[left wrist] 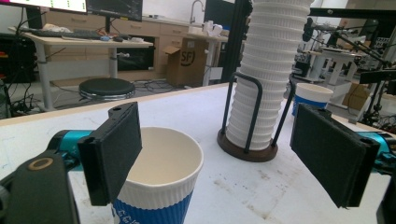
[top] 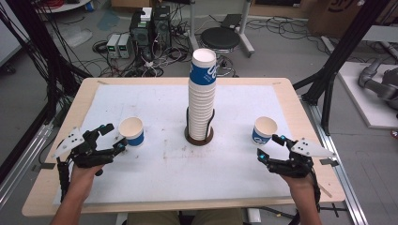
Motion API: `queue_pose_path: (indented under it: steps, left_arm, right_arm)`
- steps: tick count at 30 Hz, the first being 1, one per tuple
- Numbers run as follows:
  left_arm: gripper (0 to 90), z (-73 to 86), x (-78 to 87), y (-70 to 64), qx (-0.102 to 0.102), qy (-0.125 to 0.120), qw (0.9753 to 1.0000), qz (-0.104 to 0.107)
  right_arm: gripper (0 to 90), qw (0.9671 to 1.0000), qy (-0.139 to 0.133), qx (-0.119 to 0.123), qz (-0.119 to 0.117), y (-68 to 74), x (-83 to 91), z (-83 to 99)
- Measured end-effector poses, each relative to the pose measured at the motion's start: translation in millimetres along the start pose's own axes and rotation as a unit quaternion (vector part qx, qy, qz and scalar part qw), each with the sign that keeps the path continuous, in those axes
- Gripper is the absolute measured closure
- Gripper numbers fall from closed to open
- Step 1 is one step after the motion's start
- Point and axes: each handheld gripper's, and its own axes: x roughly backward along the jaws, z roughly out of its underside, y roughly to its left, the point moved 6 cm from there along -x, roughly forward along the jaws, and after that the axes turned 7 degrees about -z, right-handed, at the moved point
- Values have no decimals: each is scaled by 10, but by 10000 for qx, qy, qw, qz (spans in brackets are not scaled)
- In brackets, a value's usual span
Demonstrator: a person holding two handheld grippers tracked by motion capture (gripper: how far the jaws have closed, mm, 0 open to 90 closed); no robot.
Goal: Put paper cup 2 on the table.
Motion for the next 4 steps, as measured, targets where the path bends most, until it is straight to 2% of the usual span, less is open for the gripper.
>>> queue_pose_path:
  steps: [4]
  left_arm:
    - [166, 1, -1, -3, 3, -6, 10000, 14]
  right_arm:
    - [208, 10000, -31, 11, 6, -11, 9, -7]
